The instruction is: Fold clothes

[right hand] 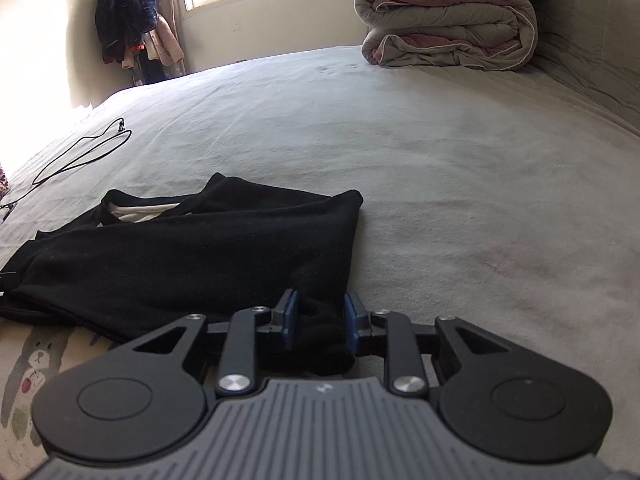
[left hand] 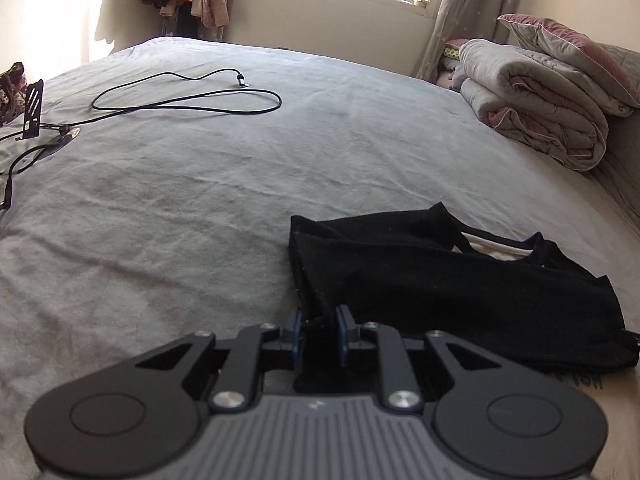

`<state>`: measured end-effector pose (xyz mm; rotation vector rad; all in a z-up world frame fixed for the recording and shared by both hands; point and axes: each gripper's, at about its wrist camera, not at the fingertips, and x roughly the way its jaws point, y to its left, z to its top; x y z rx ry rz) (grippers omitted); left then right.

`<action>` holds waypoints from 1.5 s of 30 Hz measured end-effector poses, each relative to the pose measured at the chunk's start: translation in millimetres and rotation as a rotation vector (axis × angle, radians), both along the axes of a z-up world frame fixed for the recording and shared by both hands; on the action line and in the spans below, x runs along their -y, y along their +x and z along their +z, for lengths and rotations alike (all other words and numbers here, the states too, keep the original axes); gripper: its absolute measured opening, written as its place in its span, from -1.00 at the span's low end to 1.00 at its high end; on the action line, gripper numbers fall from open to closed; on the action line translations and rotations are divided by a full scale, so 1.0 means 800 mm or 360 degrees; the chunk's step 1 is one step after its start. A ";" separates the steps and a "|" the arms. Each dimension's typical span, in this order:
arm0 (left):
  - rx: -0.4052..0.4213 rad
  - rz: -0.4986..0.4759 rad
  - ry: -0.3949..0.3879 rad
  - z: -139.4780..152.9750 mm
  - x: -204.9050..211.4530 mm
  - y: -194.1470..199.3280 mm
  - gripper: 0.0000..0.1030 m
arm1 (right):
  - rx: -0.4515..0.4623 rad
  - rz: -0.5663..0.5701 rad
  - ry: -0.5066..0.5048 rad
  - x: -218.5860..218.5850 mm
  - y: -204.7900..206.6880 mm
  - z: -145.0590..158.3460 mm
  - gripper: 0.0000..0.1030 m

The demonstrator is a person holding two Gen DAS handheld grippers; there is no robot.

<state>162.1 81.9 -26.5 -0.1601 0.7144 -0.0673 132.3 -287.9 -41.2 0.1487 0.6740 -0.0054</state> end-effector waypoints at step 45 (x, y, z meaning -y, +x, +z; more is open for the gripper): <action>0.0139 -0.0103 -0.0164 0.032 -0.021 -0.227 0.29 | -0.0003 -0.0053 0.0124 -0.037 -0.201 0.025 0.41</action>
